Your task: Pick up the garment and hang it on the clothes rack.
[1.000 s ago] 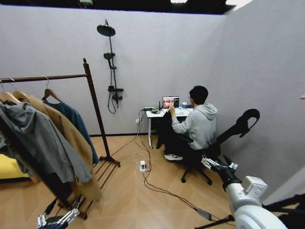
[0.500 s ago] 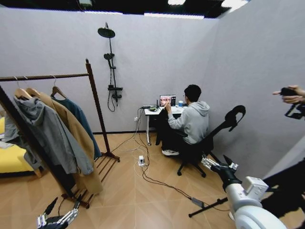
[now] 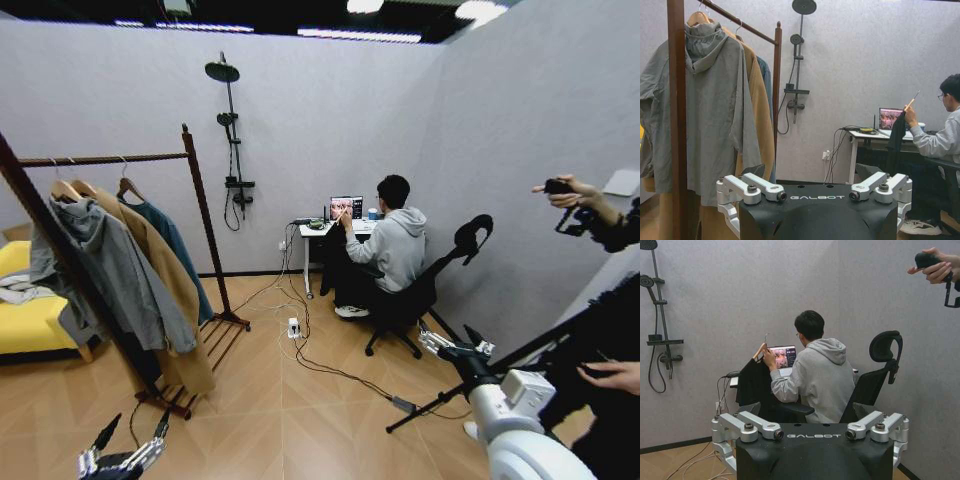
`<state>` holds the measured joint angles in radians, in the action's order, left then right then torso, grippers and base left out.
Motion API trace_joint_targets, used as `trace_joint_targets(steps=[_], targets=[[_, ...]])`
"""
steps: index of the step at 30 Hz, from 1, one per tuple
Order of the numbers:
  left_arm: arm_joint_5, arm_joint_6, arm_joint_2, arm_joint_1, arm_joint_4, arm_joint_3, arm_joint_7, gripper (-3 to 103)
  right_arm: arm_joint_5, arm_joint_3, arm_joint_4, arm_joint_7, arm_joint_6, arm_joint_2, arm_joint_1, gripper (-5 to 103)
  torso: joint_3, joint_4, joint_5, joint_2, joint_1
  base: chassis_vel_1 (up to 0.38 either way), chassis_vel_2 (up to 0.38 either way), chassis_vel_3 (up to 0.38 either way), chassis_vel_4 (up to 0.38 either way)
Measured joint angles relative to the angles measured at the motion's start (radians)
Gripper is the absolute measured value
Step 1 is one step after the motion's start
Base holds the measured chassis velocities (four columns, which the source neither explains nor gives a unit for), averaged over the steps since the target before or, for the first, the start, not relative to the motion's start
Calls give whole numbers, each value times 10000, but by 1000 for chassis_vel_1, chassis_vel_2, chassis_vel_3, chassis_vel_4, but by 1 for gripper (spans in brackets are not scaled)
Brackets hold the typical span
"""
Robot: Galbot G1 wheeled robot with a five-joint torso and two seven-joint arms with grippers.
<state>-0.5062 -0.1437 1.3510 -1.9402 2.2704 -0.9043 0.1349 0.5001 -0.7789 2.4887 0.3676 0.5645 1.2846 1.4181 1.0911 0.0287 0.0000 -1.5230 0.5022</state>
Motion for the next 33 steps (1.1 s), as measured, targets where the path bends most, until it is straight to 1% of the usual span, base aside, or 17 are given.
trace_joint_targets(steps=[6,10,16,25,31,33], targets=[[0,0,0,0,0,0,0,100,-2,78,-45,5,0,0,-76,100,0,2,0,-1,0,151,-148,-150,147],[0,0,0,-1,0,0,-1,100,-35,196,-129,13,1,32,-131,100,1,-2,1,0,1,151,-135,-135,156],[0,0,0,0,0,0,0,100,-140,380,-226,24,-10,78,-158,100,1,1,1,0,2,126,-138,-133,127],[0,0,0,0,0,0,-1,100,-164,410,-241,47,-64,88,-164,100,0,0,-1,0,1,129,-128,-120,129],[0,0,0,0,0,0,-1,100,-162,386,-265,55,-168,86,-152,100,0,0,0,0,0,76,-106,-98,88],[0,0,0,-1,0,0,-1,100,-155,412,-289,55,-348,94,-145,100,0,0,1,0,0,64,-66,-62,69]])
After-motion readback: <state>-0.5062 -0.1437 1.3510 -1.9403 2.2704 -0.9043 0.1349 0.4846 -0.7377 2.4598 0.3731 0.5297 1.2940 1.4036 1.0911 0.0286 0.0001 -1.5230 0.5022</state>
